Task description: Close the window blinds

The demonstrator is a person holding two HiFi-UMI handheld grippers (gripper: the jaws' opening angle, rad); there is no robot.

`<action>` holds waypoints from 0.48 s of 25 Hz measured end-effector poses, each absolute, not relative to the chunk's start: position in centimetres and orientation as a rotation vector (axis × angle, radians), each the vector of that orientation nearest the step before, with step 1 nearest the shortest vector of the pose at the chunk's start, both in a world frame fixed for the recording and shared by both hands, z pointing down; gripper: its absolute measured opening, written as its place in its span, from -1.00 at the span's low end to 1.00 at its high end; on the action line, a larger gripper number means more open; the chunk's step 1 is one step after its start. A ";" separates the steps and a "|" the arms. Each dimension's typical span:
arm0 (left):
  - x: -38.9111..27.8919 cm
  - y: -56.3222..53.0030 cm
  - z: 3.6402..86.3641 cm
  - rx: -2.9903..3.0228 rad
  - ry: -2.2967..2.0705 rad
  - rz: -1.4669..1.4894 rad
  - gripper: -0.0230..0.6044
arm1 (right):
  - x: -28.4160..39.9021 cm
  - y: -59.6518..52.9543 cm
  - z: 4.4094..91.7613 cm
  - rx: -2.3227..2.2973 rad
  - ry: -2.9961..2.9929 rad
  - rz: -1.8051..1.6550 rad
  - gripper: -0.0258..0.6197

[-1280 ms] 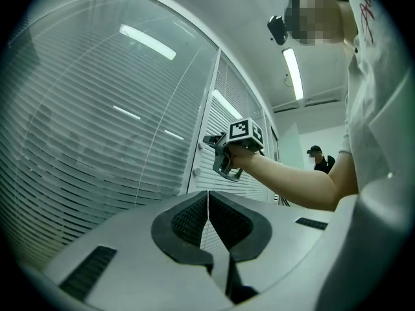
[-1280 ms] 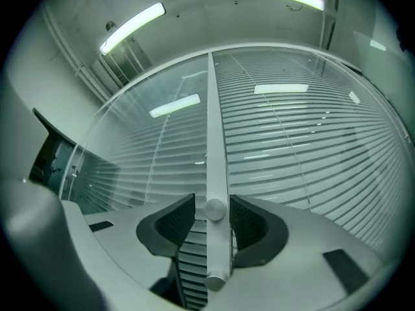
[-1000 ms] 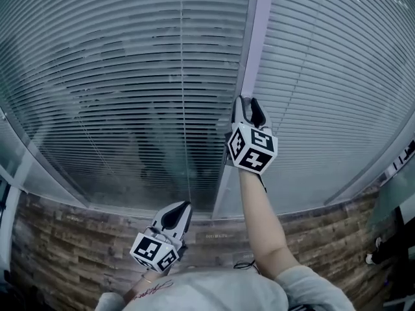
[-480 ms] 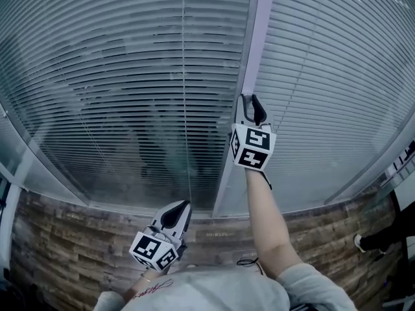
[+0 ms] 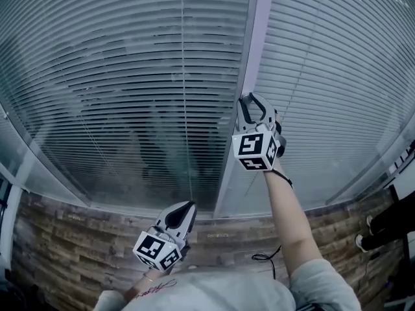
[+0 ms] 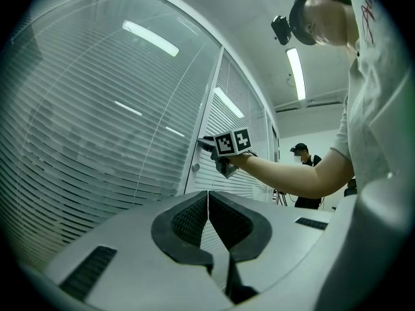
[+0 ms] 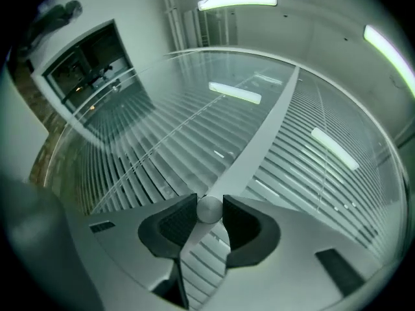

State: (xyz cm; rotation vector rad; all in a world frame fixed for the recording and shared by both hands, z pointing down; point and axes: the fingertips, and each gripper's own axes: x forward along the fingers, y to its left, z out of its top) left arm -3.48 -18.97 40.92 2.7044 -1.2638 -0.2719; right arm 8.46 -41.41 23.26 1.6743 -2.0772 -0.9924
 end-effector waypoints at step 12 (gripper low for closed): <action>-3.2 -19.1 40.9 2.720 -1.267 -0.270 -0.87 | 7.9 -41.8 25.2 1.047 -1.447 -1.522 -0.51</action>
